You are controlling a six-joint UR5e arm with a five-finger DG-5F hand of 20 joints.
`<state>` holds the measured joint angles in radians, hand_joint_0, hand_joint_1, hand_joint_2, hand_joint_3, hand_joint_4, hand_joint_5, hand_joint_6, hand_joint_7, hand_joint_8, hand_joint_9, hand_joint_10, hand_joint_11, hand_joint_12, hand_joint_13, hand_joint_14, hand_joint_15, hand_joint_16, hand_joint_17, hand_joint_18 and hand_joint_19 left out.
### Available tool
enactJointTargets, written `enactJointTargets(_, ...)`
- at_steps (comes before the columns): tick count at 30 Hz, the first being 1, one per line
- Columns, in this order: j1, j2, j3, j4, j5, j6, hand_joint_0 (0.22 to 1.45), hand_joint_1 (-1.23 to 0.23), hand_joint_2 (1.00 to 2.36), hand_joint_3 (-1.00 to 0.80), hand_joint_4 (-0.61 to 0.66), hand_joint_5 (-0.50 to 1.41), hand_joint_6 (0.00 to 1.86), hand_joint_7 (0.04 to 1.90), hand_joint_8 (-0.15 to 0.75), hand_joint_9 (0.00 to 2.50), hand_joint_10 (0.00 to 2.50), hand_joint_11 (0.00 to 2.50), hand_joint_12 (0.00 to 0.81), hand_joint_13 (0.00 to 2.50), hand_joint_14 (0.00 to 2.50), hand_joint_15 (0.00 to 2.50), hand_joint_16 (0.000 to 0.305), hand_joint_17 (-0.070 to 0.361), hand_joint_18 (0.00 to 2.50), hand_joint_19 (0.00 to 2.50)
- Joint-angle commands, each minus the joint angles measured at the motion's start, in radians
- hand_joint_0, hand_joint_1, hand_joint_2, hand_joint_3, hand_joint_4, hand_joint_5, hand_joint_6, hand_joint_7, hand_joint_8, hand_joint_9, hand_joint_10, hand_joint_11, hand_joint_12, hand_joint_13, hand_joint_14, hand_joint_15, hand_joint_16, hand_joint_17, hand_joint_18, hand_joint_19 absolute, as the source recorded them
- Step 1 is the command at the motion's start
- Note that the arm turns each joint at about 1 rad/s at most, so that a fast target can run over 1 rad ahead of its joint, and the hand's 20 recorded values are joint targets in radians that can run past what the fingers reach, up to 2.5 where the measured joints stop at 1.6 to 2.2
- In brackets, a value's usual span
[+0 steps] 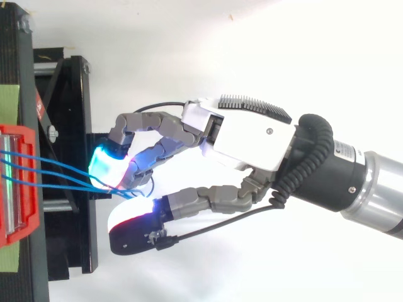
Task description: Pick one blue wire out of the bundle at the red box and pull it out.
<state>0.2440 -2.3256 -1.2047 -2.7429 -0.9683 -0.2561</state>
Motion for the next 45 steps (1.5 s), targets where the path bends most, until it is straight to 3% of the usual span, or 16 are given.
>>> enactJointTargets(1,0.000,0.000,-0.001,0.000,-0.001,0.000,0.60,-0.77,1.01,-0.40,0.32,-0.12,0.53,1.17,0.323,0.82,0.01,0.49,0.408,0.86,0.02,0.53,0.053,0.118,0.74,0.57)
enactJointTargets(15,-0.002,-0.001,-0.001,0.000,0.000,-0.005,0.60,-0.79,1.01,-0.43,0.32,-0.12,0.56,1.11,0.323,0.80,0.01,0.50,0.411,0.84,0.02,0.53,0.053,0.119,0.73,0.57)
enactJointTargets(19,0.001,-0.011,-0.001,0.034,0.011,-0.071,0.60,-0.78,1.01,-0.43,0.32,-0.12,0.56,1.12,0.322,0.80,0.01,0.49,0.410,0.84,0.02,0.53,0.053,0.119,0.73,0.57)
enactJointTargets(28,0.003,-0.031,0.001,0.081,0.011,-0.072,0.60,-0.78,1.01,-0.40,0.31,-0.12,0.58,1.10,0.328,0.80,0.01,0.49,0.413,0.85,0.02,0.52,0.053,0.118,0.73,0.57)
enactJointTargets(45,-0.002,-0.029,0.016,0.083,0.011,-0.069,0.61,-0.73,1.02,-0.22,0.24,-0.18,0.83,0.78,0.329,0.80,0.01,0.51,0.411,0.86,0.02,0.53,0.053,0.118,0.74,0.58)
